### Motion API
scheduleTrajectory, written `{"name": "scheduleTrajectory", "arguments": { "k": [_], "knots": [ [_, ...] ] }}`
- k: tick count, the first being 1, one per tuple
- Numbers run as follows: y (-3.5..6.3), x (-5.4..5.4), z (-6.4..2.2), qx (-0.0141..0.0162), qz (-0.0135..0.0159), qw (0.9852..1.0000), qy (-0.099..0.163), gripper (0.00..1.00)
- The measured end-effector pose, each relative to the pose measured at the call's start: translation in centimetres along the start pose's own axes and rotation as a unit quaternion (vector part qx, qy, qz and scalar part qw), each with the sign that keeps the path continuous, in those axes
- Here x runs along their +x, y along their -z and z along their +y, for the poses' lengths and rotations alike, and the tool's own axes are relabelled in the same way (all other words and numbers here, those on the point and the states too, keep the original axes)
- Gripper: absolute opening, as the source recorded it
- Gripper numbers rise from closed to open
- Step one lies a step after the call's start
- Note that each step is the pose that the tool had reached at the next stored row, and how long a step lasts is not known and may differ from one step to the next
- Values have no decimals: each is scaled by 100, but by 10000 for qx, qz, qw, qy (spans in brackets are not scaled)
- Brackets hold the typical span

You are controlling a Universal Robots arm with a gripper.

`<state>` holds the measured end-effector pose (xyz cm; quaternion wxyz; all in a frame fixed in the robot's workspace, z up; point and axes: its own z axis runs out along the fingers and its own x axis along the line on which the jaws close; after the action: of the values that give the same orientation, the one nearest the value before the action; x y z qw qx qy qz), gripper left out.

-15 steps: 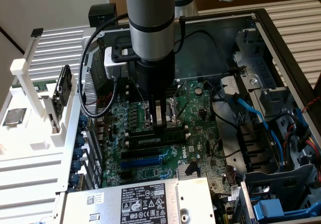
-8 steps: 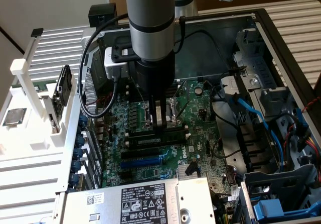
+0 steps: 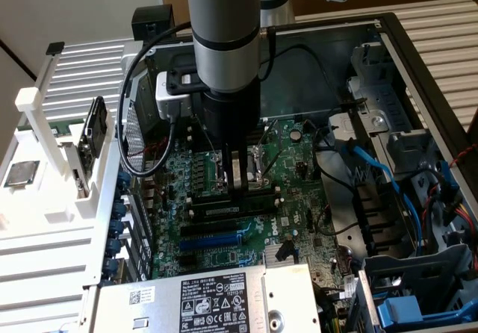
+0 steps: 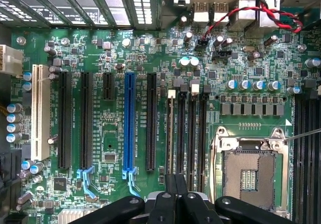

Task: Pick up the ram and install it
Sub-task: 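Press down the ram until it locks into place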

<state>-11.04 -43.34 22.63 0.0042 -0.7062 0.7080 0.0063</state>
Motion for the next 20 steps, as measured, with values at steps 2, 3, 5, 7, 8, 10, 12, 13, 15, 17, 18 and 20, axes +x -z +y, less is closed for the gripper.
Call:
{"name": "scheduleTrajectory", "arguments": {
  "k": [2, 3, 5, 7, 8, 10, 12, 13, 15, 17, 18, 20],
  "knots": [
    [-8, 0, 1, 1, -1, 10000, 0, 10],
    [-11, 0, 1, 1, -1, 10000, 0, 10],
    [-15, 0, 1, 1, -3, 10000, 0, 10],
    [-15, 0, 1, 1, -2, 10000, 0, 10],
    [-15, 0, 2, 1, -2, 10000, 0, 10],
    [-8, -1, 3, 3, -5, 10000, 0, 10],
    [24, -4, 3, 8, -17, 10000, 0, 10],
    [50, -4, 4, 7, -13, 10000, 0, 10],
    [105, -3, 5, 3, -5, 10000, -1, 10],
    [156, -3, 6, 1, -3, 10000, 0, 10],
    [179, -3, 6, 2, -3, 10000, 0, 10],
    [215, -4, 6, 1, -3, 10000, 0, 10]
  ]
}}
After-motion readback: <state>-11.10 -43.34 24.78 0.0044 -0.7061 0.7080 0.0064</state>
